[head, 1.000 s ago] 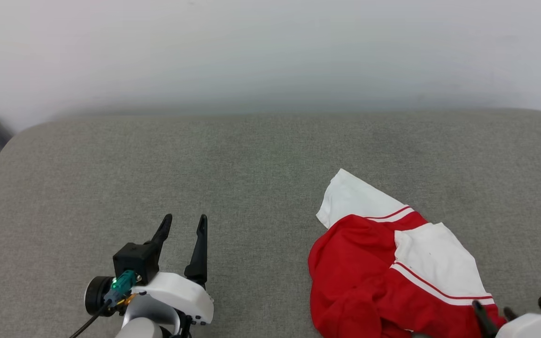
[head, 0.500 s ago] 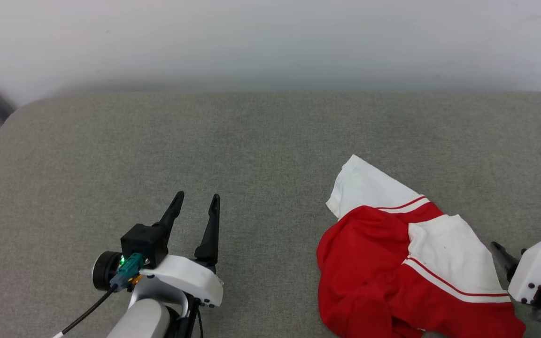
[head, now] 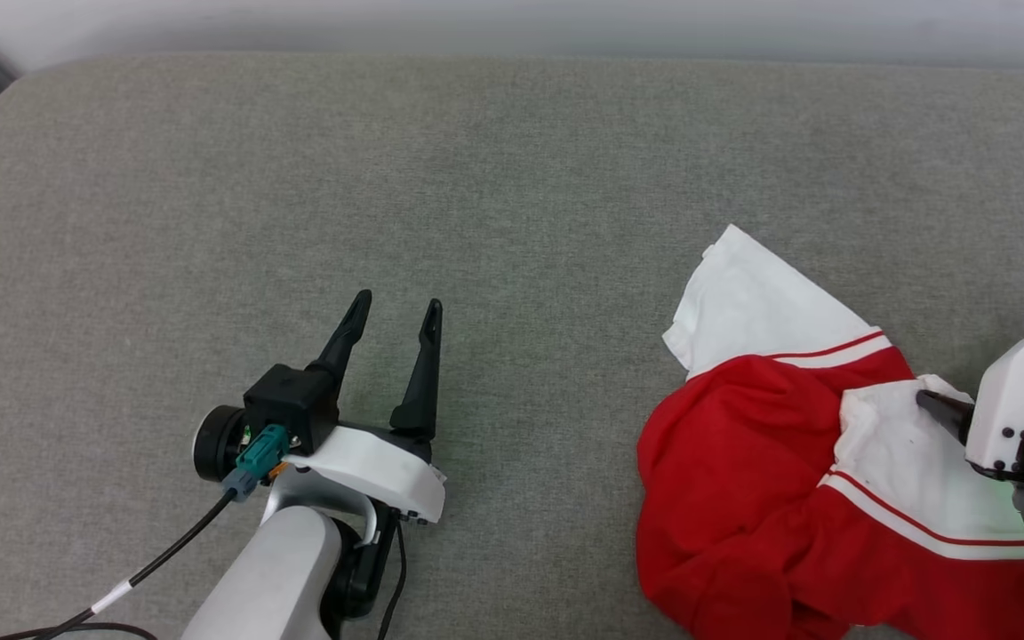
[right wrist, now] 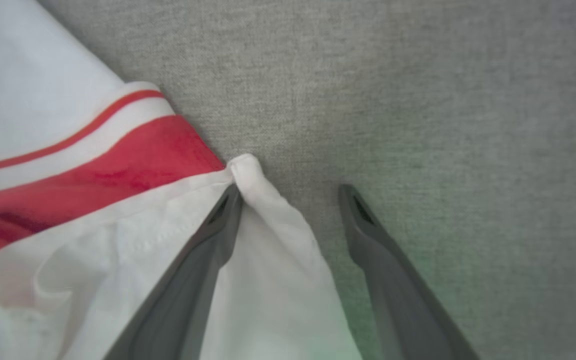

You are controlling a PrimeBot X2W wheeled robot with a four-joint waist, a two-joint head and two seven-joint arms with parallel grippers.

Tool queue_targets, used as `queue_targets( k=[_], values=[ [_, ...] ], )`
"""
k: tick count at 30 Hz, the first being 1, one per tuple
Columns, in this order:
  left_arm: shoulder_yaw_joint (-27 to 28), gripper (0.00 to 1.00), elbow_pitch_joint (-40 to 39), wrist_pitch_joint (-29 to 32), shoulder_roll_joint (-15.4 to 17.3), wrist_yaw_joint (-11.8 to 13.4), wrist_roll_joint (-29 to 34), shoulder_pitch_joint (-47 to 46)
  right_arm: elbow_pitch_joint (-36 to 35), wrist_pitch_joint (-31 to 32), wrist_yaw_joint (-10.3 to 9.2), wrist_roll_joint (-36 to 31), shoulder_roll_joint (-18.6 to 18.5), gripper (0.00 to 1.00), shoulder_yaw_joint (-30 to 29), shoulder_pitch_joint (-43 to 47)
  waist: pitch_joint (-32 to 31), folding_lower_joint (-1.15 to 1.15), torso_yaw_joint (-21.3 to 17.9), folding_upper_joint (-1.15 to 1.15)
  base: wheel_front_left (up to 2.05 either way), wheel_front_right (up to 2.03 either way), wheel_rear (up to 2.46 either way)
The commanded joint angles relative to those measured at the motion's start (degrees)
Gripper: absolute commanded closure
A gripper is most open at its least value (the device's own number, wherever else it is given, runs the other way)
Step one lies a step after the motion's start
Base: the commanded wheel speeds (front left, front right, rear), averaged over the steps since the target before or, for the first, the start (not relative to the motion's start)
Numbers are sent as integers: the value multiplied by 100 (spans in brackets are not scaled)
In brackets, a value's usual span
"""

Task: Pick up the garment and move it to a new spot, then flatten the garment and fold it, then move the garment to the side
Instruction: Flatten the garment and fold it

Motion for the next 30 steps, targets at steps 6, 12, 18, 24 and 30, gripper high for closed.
queue_targets(
  k=[6,12,18,24,30],
  values=[
    [25,0,191,-82,-54,-39,-10,-12,278,343,-6,-45,215,100,38,263,-120,-1,44,0,0,0,0],
    [77,0,262,-95,-3,-18,-33,146,-429,-359,-6,-98,-115,100,123,-38,-389,-1,-103,0,0,0,0],
    [99,0,273,-102,16,19,-71,295,-1099,-999,-6,-68,-244,100,-208,112,-661,-1,-287,0,0,0,0],
    [66,0,272,-93,10,44,-89,435,-1553,-1336,-6,16,-45,100,-1070,814,-859,-1,-378,0,0,0,0],
    [67,0,220,-57,54,102,-137,595,-1650,-1490,-6,169,508,100,-2099,2026,-1019,-1,-484,0,0,0,0]
  ],
)
